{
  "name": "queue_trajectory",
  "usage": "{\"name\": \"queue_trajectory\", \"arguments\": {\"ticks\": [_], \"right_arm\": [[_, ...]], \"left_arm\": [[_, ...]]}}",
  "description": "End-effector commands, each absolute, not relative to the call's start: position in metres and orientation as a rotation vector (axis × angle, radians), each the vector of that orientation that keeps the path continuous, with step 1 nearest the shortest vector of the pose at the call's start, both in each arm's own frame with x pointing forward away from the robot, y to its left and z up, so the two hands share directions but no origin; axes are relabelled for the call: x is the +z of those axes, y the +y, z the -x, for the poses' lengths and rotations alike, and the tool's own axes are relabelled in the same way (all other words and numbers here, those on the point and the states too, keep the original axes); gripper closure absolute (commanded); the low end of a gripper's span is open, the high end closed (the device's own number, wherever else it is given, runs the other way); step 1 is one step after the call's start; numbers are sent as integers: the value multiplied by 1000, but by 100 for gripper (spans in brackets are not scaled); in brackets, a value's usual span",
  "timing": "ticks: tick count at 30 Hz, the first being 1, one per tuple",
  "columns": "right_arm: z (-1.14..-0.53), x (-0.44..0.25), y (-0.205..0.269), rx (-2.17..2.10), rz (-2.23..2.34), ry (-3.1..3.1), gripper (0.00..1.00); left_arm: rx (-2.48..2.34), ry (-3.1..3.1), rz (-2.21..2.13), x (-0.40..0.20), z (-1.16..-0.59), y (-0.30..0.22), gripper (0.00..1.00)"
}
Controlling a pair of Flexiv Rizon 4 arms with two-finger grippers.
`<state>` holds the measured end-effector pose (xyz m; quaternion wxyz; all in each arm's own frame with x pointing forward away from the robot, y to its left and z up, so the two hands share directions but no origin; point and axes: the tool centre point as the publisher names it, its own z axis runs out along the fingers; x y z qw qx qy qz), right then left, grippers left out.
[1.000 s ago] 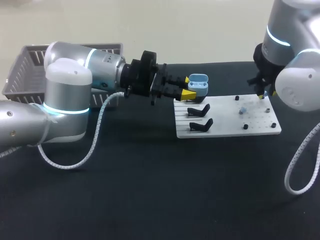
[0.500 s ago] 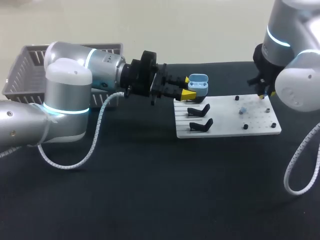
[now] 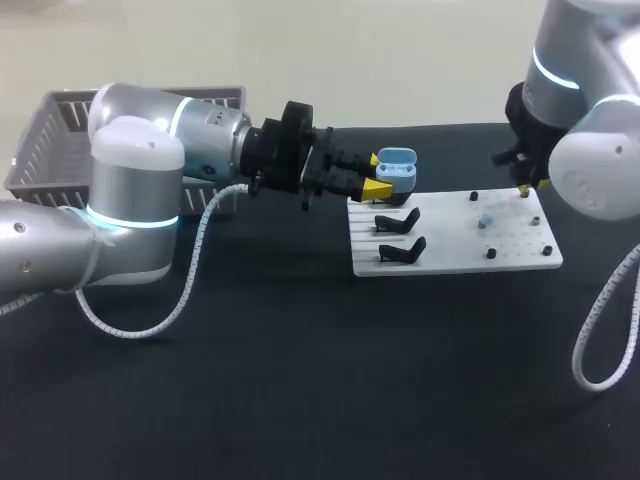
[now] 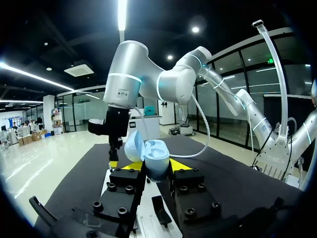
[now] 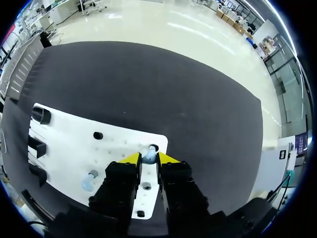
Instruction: Pick up each earbud case from the left stands, insert the matching earbuds, close the lid, and place the case in the box.
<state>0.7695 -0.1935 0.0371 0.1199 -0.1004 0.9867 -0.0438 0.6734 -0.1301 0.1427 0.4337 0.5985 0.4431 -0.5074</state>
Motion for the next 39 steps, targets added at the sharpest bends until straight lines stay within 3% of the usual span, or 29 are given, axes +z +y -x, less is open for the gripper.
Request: {"name": "queue_trajectory", "arguments": {"ticks": [1,12,21,39], "right_arm": [[-745,58,-191,-118,263,2860,100],[-678,130,-149,33,279,2928,100],[-630,159,-106,-137,314,2943,100],[-630,159,-106,-137,314,2943,100]], "left_arm": [[-1262,1103,-1489,142,-673,-130,100],[-1262,1103,-1489,142,-673,-130,100],[-1262,1103,-1489,142,-673,-130,100],[-1262,1103,-1489,142,-673,-130,100]]}}
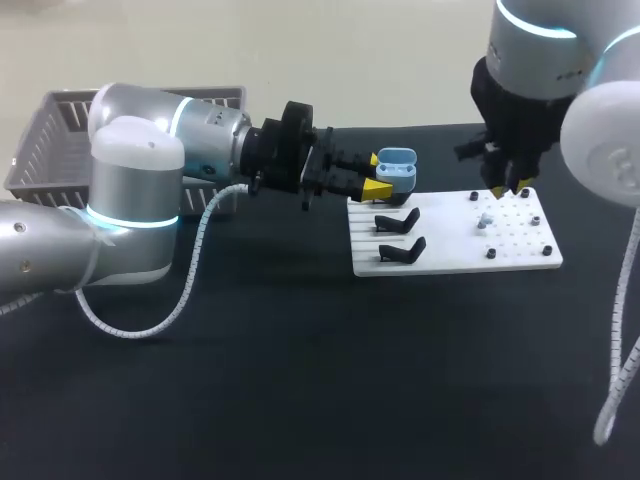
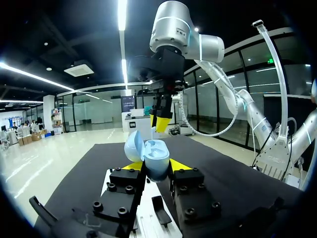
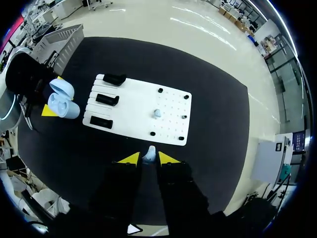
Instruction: Pick up each earbud case from the left stands, insert the matching earbuds, close the lid, and place the case in the box.
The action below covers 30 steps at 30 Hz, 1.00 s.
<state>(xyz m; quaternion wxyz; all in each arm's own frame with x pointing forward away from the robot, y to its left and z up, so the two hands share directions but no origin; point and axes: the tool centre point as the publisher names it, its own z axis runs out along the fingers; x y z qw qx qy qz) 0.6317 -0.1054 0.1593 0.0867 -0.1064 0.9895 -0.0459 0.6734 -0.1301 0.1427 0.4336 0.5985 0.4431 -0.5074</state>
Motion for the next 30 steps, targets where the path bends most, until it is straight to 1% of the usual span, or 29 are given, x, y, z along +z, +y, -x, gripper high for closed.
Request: {"name": "queue_trajectory", "arguments": {"ticks": [1,4,15,25,30], "right_arm": [[-630,159,-106,-137,314,2943,100],[-629,169,-96,-146,269,2948,100],[-619,218,-53,-120,-260,2931,100],[-607,221,7,21,-391,2968,100],[-607,221,7,21,-391,2968,100]], "left_arm": [[-1262,1103,-1489,142,-673,-130,100],[-1262,1103,-1489,142,-673,-130,100],[-1262,1103,-1489,142,-673,-130,100],[-1262,1103,-1489,142,-673,-130,100],[-1262,1103,-1489,142,-673,-130,100]]}}
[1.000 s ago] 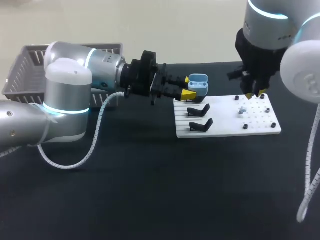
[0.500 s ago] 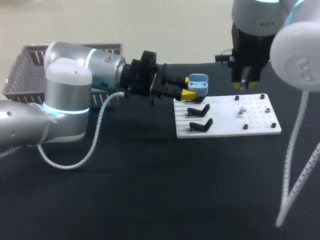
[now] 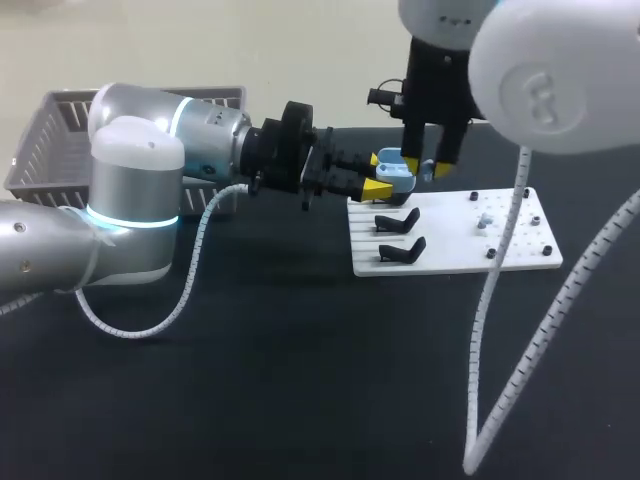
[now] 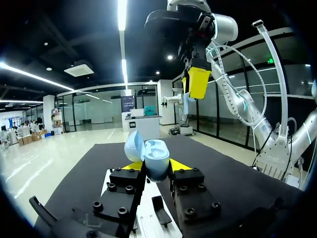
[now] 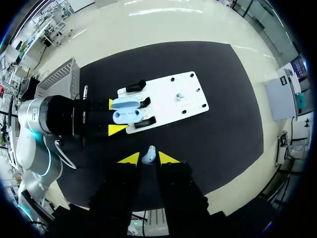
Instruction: Pick up each earbud case from the left stands, insert the matching earbuds, close the lid, and place the case in the box.
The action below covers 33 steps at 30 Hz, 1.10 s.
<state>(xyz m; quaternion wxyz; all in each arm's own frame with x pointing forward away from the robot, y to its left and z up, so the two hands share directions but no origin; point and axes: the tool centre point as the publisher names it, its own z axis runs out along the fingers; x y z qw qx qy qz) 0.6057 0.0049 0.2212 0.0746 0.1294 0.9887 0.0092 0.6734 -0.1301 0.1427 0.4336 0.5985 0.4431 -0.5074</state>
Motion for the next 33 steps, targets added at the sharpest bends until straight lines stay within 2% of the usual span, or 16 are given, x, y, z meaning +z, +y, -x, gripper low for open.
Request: {"name": "queue_trajectory", "arguments": {"ticks": [1,11,17,33], "right_arm": [[-607,221,7,21,-391,2968,100],[-607,221,7,21,-391,2968,100],[-620,229,8,12,-742,2899,100],[-642,228,30,-33,-904,2834,100]], "left_arm": [[-1262,1103,-1489,142,-673,-130,100],[-1262,1103,-1489,142,-673,-130,100],[-1262,1103,-1489,142,-673,-130,100],[-1262,1103,-1489,142,-673,-130,100]]}}
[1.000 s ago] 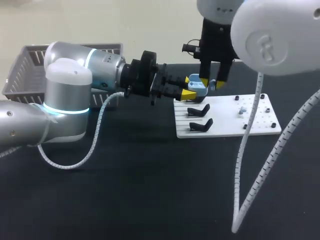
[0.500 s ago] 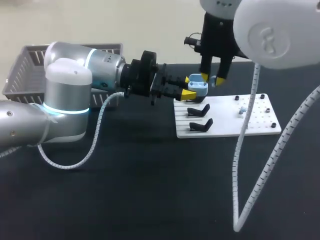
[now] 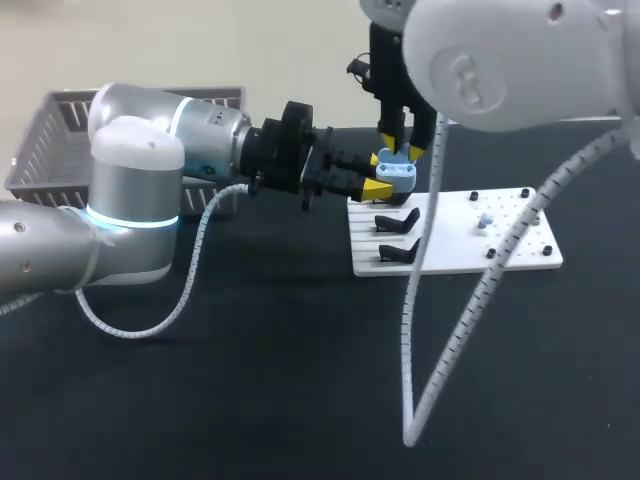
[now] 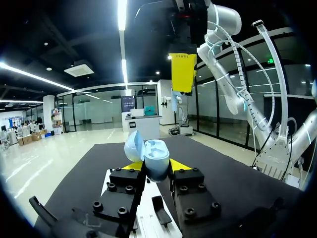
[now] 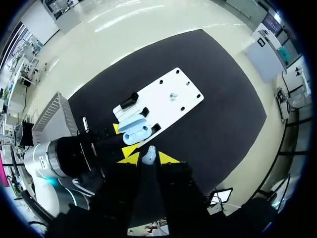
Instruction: Pick up each earbud case from the left stands, insert the matching earbuds, close the lid, and place the case in the box.
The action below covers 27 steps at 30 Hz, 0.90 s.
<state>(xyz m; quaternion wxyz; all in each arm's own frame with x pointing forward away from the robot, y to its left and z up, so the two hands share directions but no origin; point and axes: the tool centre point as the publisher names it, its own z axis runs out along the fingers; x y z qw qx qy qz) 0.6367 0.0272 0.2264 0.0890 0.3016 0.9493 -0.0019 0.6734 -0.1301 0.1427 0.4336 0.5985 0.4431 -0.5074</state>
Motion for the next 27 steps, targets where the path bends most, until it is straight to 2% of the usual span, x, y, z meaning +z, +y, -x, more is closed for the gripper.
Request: {"name": "queue_trajectory", "arguments": {"ticks": [1,27], "right_arm": [[-642,228,30,-33,-904,2834,100],[-651,217,30,-78,-1098,2773,100]], "left_arm": [[-1262,1103,-1489,142,-673,-130,100],[-1262,1103,-1489,142,-673,-130,100]]}}
